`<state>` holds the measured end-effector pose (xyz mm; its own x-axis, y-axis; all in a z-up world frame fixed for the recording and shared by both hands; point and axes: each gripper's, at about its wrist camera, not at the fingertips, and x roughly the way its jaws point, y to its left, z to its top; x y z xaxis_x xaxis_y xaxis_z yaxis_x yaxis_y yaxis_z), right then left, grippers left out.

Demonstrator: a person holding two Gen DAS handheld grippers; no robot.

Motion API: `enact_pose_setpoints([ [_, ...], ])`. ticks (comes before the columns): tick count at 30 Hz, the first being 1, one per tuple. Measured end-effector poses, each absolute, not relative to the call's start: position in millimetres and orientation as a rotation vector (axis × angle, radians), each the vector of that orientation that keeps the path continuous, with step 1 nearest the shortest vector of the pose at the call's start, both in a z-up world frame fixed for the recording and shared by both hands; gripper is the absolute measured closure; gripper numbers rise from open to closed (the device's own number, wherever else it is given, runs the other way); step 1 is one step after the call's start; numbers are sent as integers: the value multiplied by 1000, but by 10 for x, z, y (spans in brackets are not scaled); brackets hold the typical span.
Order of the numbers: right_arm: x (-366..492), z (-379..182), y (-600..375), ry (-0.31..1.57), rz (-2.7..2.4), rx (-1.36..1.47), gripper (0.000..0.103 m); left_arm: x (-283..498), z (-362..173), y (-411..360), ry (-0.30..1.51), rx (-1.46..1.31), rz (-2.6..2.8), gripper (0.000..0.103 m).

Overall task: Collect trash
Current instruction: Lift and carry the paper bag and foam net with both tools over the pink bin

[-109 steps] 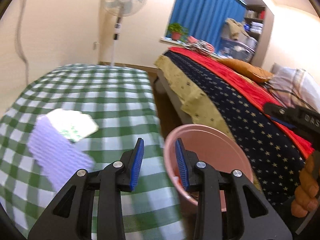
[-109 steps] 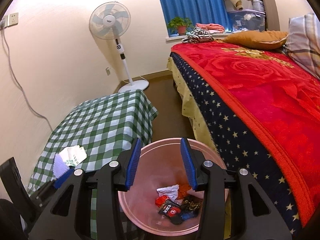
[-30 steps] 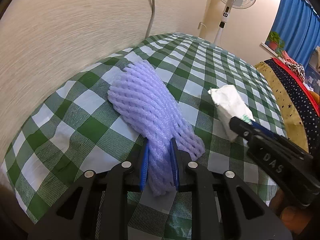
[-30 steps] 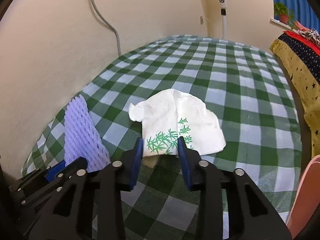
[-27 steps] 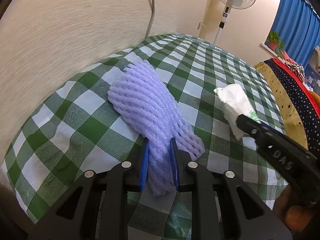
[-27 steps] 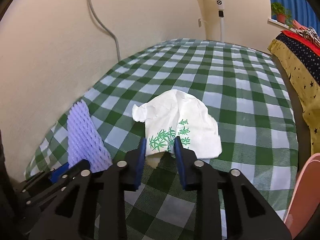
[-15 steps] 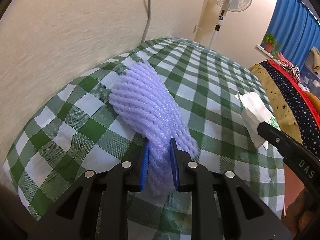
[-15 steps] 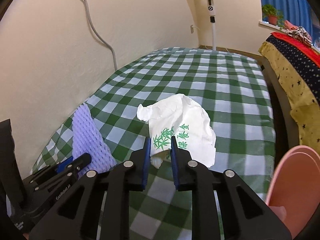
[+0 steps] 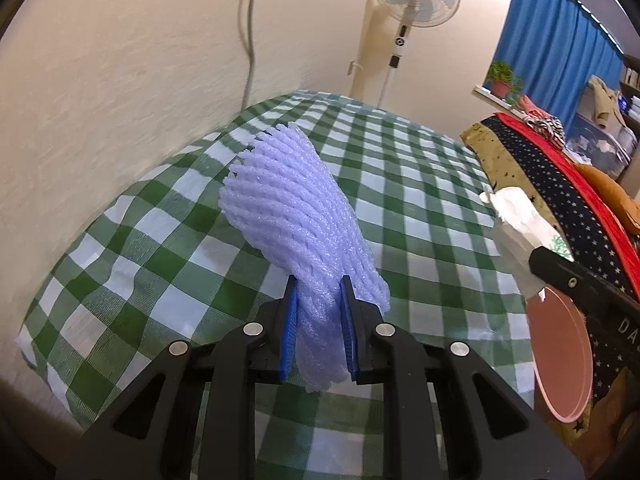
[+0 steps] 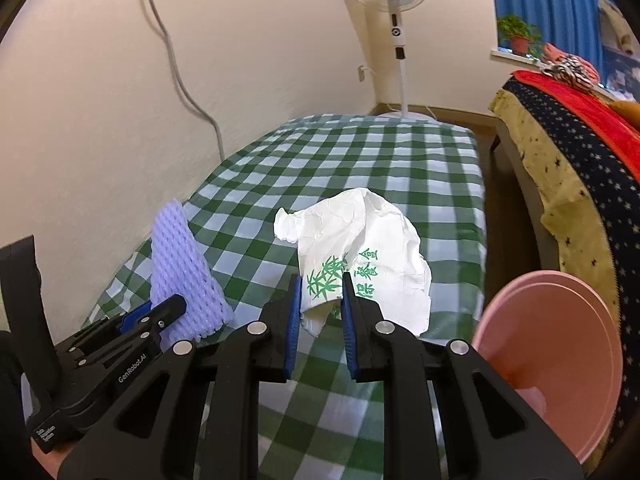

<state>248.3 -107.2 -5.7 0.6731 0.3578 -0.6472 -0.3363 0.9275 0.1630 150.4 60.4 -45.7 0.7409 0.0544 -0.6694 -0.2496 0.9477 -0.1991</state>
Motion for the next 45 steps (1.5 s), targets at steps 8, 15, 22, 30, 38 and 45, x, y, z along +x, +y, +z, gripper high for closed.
enact_pose_setpoints([
  [8, 2260, 207, -1288, 696, 369, 57, 84, 1399, -346, 451, 695, -248, 121, 83],
  [15, 2079, 368, -1514, 685, 336, 61, 84, 1372, -271, 327, 679, -225, 83, 83],
  [22, 1943, 532, -1763, 661, 293, 59, 84, 1365, -224, 199, 669, -207, 50, 83],
  [30, 1833, 619, -2007, 629, 246, 52, 84, 1361, -201, 2, 658, -178, 1, 83],
  [38, 1806, 408, -2219, 640, 192, 97, 84, 1344, -167, -213, 628, -146, -71, 83],
  [45, 1811, 343, -2335, 640, 154, 110, 84, 1373, -188, -401, 624, -125, -112, 83],
])
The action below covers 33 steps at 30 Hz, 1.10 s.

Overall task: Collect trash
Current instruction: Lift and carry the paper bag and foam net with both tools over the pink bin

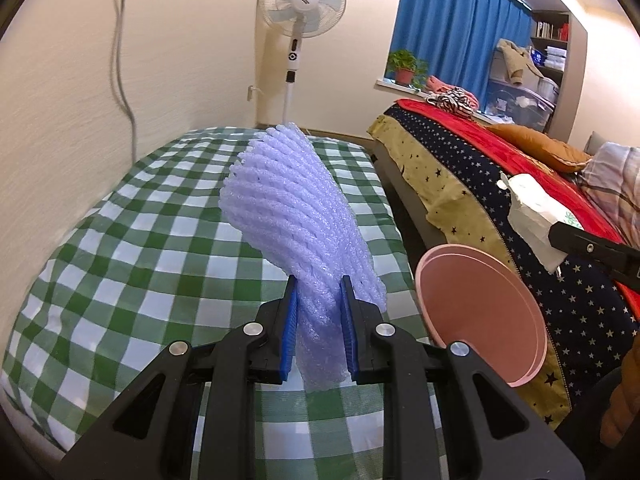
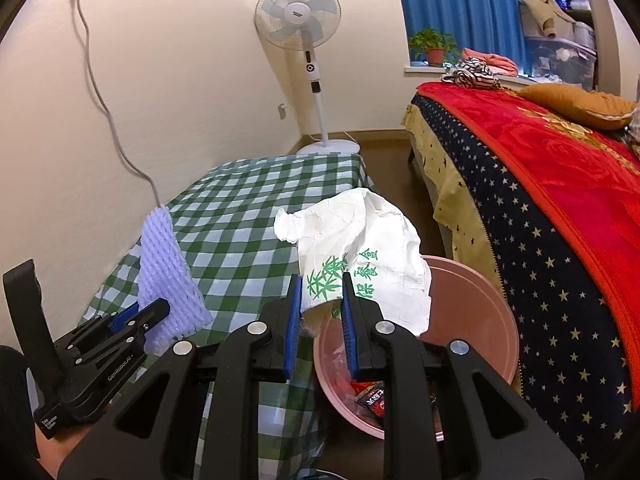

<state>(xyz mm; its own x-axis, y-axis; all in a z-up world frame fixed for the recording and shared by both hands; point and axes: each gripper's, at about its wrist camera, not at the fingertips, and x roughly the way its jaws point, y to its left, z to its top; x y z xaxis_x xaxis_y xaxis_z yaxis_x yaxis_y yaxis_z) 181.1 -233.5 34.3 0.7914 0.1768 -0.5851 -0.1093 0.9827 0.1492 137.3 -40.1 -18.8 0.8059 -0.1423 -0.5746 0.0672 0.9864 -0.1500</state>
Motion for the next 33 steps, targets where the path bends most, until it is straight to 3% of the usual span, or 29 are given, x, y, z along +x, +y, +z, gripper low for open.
enact_pose_setpoints([
  [33, 1929, 218, -2820, 662, -39, 173, 82, 1668, -403, -1323, 646, -75, -337, 83],
])
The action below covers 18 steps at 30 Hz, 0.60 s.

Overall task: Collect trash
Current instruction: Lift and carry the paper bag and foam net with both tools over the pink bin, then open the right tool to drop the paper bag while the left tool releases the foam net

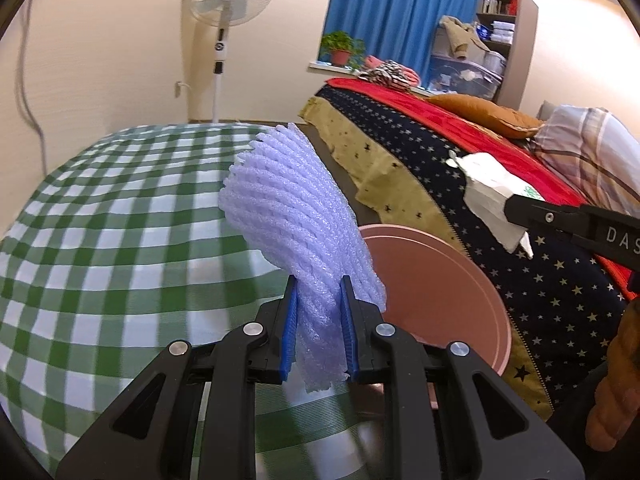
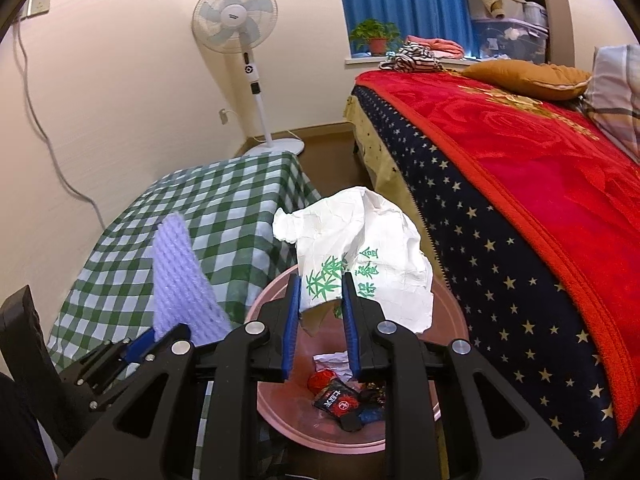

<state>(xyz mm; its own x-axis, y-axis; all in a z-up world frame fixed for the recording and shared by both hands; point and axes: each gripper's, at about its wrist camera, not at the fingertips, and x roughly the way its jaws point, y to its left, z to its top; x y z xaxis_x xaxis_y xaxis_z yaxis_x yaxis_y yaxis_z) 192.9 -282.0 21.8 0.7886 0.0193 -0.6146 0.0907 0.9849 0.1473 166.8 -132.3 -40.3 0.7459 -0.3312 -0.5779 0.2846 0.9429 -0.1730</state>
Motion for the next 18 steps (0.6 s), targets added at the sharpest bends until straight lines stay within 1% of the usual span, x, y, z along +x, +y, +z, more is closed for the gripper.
enact_pose_setpoints([
  [7, 1917, 191, -2972, 666, -64, 208, 81, 1735, -468, -1580, 668, -69, -405, 83],
  [9, 1917, 184, -2980, 669, -70, 210, 76, 1756, -496, -1633, 684, -68, -433, 82],
  [10, 1918, 182, -2986, 670, -72, 212, 72, 1768, -519, -1668, 695, -67, -452, 79],
  [11, 1921, 179, -2993, 671, -77, 212, 68, 1779, -545, -1699, 708, -65, -466, 71],
  [13, 1915, 167, -3023, 670, -93, 213, 59, 1790, -585, -1725, 726, -72, -476, 57],
  [18, 1892, 178, -3085, 654, -119, 228, 58, 1767, -566, -1674, 721, -83, -476, 57],
])
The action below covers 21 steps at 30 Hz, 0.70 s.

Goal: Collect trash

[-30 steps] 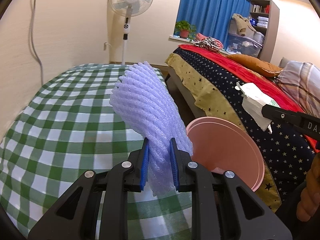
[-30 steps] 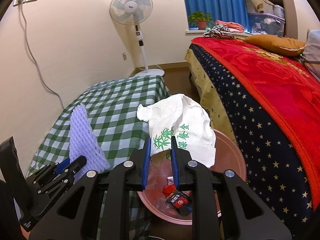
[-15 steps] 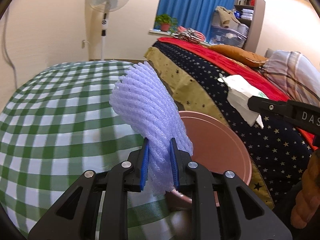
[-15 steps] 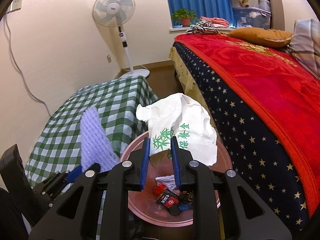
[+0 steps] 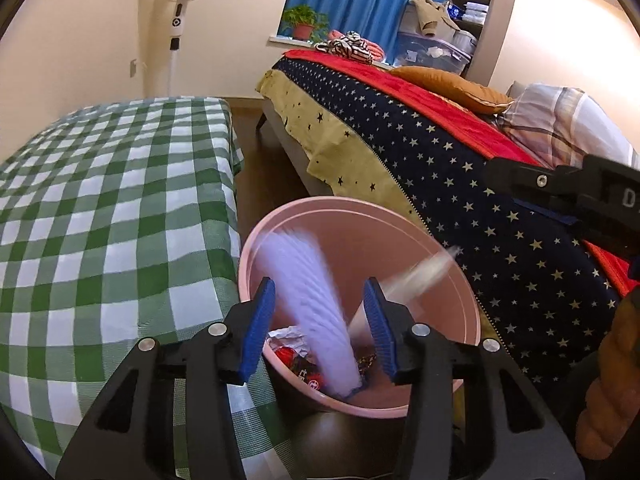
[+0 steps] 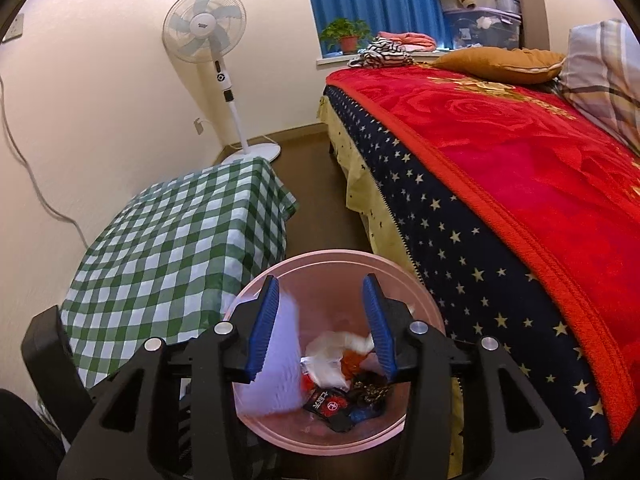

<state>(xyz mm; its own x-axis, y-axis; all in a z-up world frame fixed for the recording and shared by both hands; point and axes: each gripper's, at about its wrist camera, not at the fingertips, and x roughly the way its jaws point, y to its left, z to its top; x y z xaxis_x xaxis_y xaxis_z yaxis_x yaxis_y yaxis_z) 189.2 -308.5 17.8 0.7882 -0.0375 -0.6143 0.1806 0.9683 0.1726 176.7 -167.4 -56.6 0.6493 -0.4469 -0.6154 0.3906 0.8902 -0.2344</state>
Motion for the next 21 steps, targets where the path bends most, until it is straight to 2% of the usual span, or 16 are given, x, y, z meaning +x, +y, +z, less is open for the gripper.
enact_pose_setpoints([
  [2, 1877, 186, -3110, 645, -125, 237, 56, 1734, -526, -1622, 711, -87, -471, 57],
  [9, 1728, 276, -3083, 601, -136, 233, 37, 1556, -341, -1408, 681, -75, -431, 55],
  [12, 1618, 337, -3027, 578, -135, 225, 32, 1431, -186, -1269, 651, -64, -408, 47],
  [19, 1268, 456, -2806, 510, -139, 196, 10, 1128, 191, -965, 569, -53, -351, 31],
  [21, 1151, 455, -2724, 504, -137, 199, 7, 1021, 298, -852, 560, -55, -336, 26],
])
